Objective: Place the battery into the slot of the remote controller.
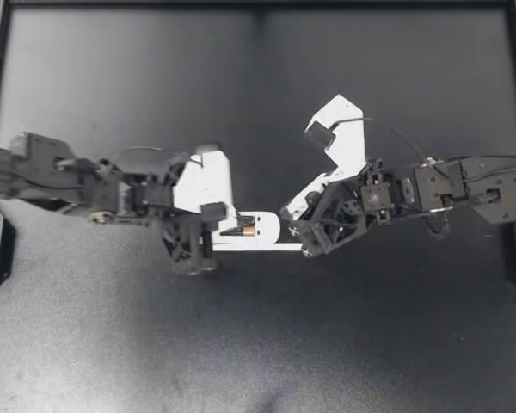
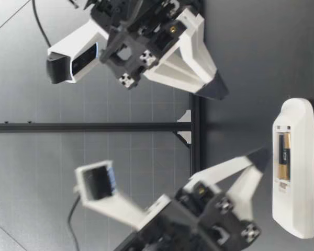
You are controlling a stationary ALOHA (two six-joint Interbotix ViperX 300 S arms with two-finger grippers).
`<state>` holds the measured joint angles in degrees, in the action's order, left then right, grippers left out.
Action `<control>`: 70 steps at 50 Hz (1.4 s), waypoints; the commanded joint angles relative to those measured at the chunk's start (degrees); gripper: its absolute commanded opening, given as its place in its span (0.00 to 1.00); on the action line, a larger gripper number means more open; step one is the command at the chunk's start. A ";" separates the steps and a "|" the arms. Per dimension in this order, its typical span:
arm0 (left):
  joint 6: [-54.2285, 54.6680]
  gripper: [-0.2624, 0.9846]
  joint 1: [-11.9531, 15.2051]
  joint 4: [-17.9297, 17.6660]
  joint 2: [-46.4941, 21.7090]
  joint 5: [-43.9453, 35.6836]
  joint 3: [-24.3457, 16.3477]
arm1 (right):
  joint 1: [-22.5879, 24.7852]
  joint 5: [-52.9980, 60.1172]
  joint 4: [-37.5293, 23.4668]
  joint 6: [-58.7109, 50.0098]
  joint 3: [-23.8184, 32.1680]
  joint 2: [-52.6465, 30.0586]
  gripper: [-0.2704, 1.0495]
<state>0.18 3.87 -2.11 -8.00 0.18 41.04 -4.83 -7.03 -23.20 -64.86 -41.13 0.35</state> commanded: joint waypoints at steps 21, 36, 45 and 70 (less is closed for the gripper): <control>0.00 0.08 -1.49 -1.49 -3.87 1.58 -2.46 | -1.05 0.35 -0.53 0.35 0.53 1.14 0.15; -0.26 0.08 -1.49 -1.49 4.39 1.58 -1.58 | -0.79 1.32 -13.36 1.58 0.70 3.96 0.15; -0.79 0.08 -1.49 -1.49 11.69 1.58 -0.44 | 0.09 3.08 -22.94 5.80 1.41 7.38 0.15; -1.05 0.08 -1.49 0.00 20.57 -1.49 2.11 | 3.78 3.43 -24.79 15.64 0.62 11.51 0.15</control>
<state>-0.88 2.29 -2.20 11.34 -0.44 43.68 -1.32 -3.52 -48.16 -49.22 -41.22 10.28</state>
